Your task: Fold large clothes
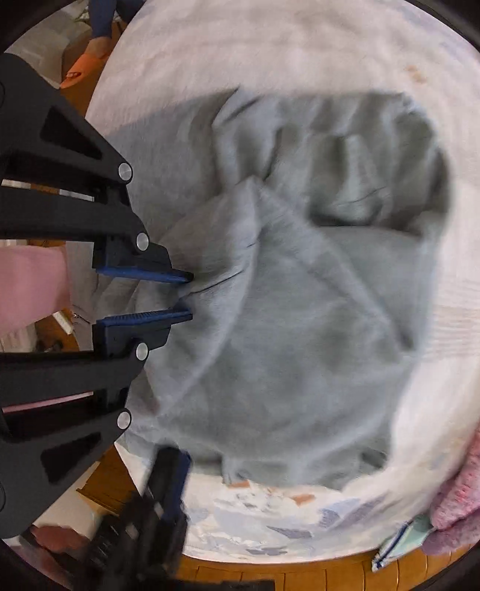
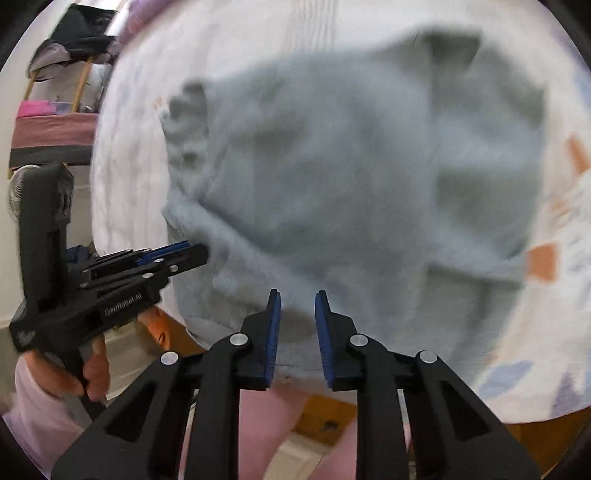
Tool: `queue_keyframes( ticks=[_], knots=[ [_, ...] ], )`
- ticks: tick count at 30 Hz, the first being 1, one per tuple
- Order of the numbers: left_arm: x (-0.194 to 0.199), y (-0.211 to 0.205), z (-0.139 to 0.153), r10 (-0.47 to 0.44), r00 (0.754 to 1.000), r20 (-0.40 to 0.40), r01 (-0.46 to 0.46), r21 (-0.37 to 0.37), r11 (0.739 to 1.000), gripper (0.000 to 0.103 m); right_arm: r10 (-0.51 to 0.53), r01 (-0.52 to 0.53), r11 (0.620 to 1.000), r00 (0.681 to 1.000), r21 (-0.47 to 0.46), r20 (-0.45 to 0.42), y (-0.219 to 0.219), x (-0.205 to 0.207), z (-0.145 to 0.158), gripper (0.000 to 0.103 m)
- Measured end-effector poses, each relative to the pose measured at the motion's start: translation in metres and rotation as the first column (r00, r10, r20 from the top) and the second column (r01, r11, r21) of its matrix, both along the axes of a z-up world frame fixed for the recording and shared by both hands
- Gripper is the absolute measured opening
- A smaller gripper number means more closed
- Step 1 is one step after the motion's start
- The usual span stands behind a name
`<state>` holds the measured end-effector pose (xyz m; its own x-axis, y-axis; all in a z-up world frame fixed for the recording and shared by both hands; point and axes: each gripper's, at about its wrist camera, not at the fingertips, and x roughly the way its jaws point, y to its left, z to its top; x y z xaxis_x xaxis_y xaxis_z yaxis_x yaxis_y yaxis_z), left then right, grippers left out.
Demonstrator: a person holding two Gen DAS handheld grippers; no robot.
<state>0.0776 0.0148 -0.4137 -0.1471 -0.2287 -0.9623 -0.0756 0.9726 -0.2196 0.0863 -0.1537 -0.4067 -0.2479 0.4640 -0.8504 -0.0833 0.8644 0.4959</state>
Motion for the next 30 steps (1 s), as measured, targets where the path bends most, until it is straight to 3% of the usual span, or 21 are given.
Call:
queue_keyframes(
  ticks=[4,6,9,11,12,13,14,16,18,21,25,30],
  knots=[
    [-0.014,0.005,-0.050,0.034,0.998,-0.061,-0.032,0.024,0.999,0.016,-0.011,0.007,0.999,0.994,-0.040,-0.104,0.024,-0.015,-0.060,0.016],
    [-0.012,0.009,-0.062,0.070,0.995,-0.068,-0.070,0.009,0.998,0.016,-0.058,0.049,0.997,0.988,-0.067,-0.142,0.028,-0.017,-0.089,0.016],
    [-0.007,0.011,-0.059,0.070,0.994,-0.089,-0.069,0.008,0.998,0.016,-0.098,0.089,0.994,0.977,-0.058,-0.187,0.023,-0.012,-0.089,0.016],
    [-0.003,0.010,-0.045,0.045,0.995,-0.092,-0.044,0.009,0.999,0.017,-0.099,0.093,0.995,0.968,-0.035,-0.231,0.017,-0.007,-0.078,0.024],
    [-0.001,0.011,-0.038,0.050,0.995,-0.087,-0.050,0.002,0.999,0.021,-0.107,0.105,0.994,0.960,-0.019,-0.259,0.012,-0.003,-0.071,0.046],
    [0.002,0.013,-0.027,0.058,0.996,-0.064,-0.059,-0.015,0.998,0.047,-0.121,0.125,0.992,0.952,-0.003,-0.280,0.007,0.002,-0.063,0.080],
    [0.006,0.017,-0.010,0.068,0.998,-0.004,-0.068,-0.027,0.997,0.086,-0.147,0.155,0.988,0.952,0.008,-0.270,-0.001,0.007,-0.052,0.088],
    [0.013,0.025,0.011,0.087,0.993,0.085,-0.086,-0.010,0.996,0.090,-0.171,0.183,0.982,0.965,0.044,-0.201,-0.013,0.022,-0.026,0.088],
    [0.023,0.037,0.022,0.131,0.988,0.088,-0.127,-0.049,0.991,0.090,-0.164,0.171,0.984,0.978,0.042,-0.133,-0.024,0.041,-0.002,0.088],
    [0.044,0.059,0.034,0.225,0.966,0.124,-0.211,-0.112,0.971,0.090,-0.233,0.235,0.971,0.972,0.055,-0.034,-0.051,0.067,0.016,0.088],
    [0.076,0.065,0.031,0.250,0.951,0.181,-0.239,-0.080,0.968,0.090,-0.325,0.322,0.945,0.943,0.053,0.068,-0.076,0.100,0.009,0.088],
    [0.121,0.066,-0.003,0.283,0.931,0.232,-0.276,-0.064,0.959,0.090,-0.402,0.396,0.915,0.913,0.074,0.077,-0.081,0.138,-0.028,0.082]
  ],
)
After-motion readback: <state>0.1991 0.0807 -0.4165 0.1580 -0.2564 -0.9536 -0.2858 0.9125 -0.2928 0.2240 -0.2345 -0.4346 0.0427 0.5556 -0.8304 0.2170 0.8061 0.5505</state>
